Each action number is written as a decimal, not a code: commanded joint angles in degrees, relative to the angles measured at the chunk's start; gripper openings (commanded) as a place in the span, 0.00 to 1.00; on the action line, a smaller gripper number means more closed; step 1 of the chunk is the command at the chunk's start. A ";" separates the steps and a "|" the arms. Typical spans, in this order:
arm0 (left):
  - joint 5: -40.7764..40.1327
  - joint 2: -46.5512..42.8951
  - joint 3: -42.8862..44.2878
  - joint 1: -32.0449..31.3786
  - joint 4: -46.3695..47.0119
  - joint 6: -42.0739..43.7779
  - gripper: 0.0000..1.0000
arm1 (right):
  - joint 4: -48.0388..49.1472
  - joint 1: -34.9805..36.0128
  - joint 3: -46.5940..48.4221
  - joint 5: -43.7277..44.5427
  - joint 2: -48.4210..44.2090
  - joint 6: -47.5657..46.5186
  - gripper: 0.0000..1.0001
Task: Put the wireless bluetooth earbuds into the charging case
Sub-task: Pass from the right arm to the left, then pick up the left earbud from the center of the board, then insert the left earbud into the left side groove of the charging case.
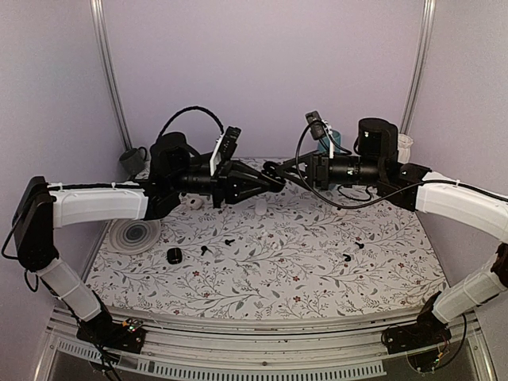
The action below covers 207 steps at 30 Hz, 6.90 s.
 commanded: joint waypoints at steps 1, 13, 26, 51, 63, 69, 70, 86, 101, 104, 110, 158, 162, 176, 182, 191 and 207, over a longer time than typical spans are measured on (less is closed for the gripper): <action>-0.51 -0.78 -0.83 -0.46 2.01 1.04 0.00 | -0.65 -0.47 -1.25 2.80 -2.54 -0.39 0.66; -1.65 -0.47 -1.73 -0.31 2.20 2.20 0.00 | -2.03 -1.17 -1.28 5.16 -3.16 0.66 0.75; -8.35 -1.55 -4.48 0.94 3.26 2.65 0.00 | -4.95 -1.78 -6.51 18.47 -10.68 2.39 0.91; -13.44 -4.94 -6.19 1.56 -1.00 5.00 0.00 | -20.89 -16.35 -30.47 37.29 -12.04 24.73 0.91; -12.24 -5.14 -5.44 1.92 -2.85 5.16 0.00 | -4.60 -25.45 -35.10 27.44 -3.23 20.78 0.88; -12.14 -5.68 -5.60 2.09 -3.62 5.16 0.00 | -0.58 -25.97 -33.32 26.83 3.34 18.42 0.88; -12.14 -5.72 -5.62 2.16 -3.60 5.16 0.00 | -0.10 -26.04 -32.99 26.56 4.15 18.22 0.88; -11.50 -5.39 -5.20 2.44 -4.04 5.08 0.00 | -3.69 -22.09 -32.31 24.34 4.58 18.92 0.82; -10.95 -4.95 -4.74 2.58 -4.74 4.88 0.00 | -12.38 -19.72 -33.00 35.77 1.50 22.91 0.72; -10.82 -4.91 -4.64 2.53 -4.80 4.84 0.00 | -14.44 -17.43 -31.74 38.23 1.77 23.02 0.65; -10.57 -4.68 -4.56 2.62 -4.85 4.73 0.00 | -18.37 -14.35 -29.49 43.70 3.39 24.63 0.55; -9.90 -5.94 -4.57 2.80 -5.50 4.28 0.00 | -25.25 -6.79 -20.23 57.99 15.73 28.93 0.27; -9.94 -5.83 -4.40 2.80 -5.53 4.29 0.00 | -24.59 -6.80 -20.23 58.10 15.81 28.01 0.25; -9.74 -5.35 -3.70 2.80 -6.05 4.27 0.00 | -22.45 -6.79 -19.50 57.89 15.06 23.71 0.20; -9.93 -5.13 -3.51 2.81 -6.71 4.44 0.00 | -22.01 -6.80 -17.45 53.08 13.20 20.82 0.15; -12.03 -3.37 -6.23 2.72 -3.33 7.69 0.00 | -20.28 -6.89 -15.66 43.89 9.21 14.32 0.15; -19.18 4.26 -7.86 2.80 1.45 19.89 0.00 | -19.01 -6.97 -10.28 21.69 4.32 3.32 0.15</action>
